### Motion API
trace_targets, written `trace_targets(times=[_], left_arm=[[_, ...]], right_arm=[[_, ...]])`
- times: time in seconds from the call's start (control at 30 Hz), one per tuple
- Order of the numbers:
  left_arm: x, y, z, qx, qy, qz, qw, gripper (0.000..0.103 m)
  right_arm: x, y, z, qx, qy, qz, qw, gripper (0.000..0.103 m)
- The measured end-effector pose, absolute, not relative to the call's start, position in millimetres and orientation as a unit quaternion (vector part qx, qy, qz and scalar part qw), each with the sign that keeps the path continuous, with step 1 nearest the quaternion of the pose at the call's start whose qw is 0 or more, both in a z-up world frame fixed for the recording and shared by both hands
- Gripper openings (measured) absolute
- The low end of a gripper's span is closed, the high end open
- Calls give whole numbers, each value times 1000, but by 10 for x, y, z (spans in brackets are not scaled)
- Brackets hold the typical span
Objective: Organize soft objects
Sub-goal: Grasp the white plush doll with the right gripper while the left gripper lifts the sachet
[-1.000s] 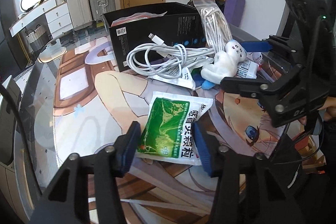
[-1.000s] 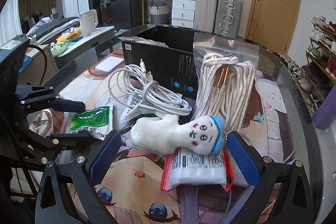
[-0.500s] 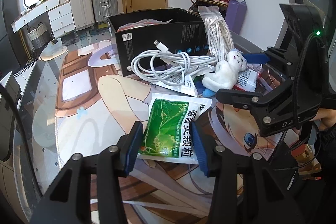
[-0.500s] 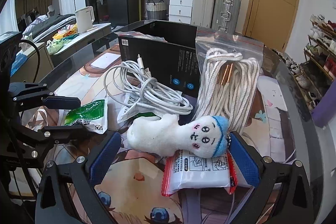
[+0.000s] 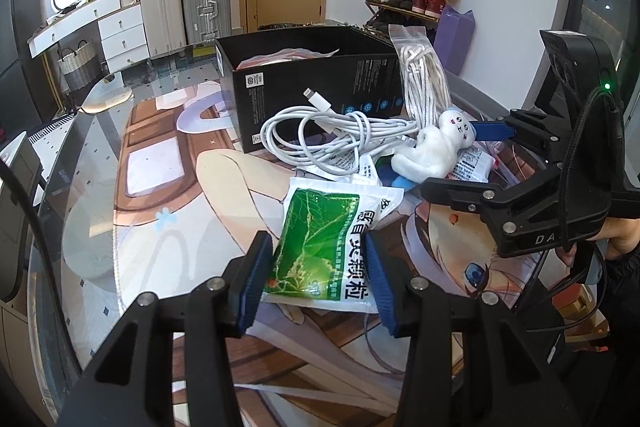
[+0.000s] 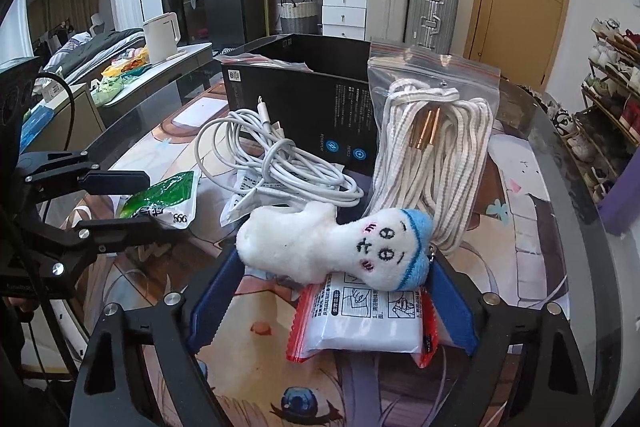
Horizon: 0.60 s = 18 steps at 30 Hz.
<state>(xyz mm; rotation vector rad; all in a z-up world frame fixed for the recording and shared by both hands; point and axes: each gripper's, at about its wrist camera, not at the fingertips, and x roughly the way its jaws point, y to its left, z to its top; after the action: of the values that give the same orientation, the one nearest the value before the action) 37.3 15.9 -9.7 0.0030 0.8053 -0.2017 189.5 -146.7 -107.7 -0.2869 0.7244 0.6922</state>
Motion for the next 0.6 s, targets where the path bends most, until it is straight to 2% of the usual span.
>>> trace_targets(times=[0.6], left_arm=[[343,221,14,-19,369,-89,925,46]], right_arm=[[1802,-1769,-851,-111,310,361,872,88]])
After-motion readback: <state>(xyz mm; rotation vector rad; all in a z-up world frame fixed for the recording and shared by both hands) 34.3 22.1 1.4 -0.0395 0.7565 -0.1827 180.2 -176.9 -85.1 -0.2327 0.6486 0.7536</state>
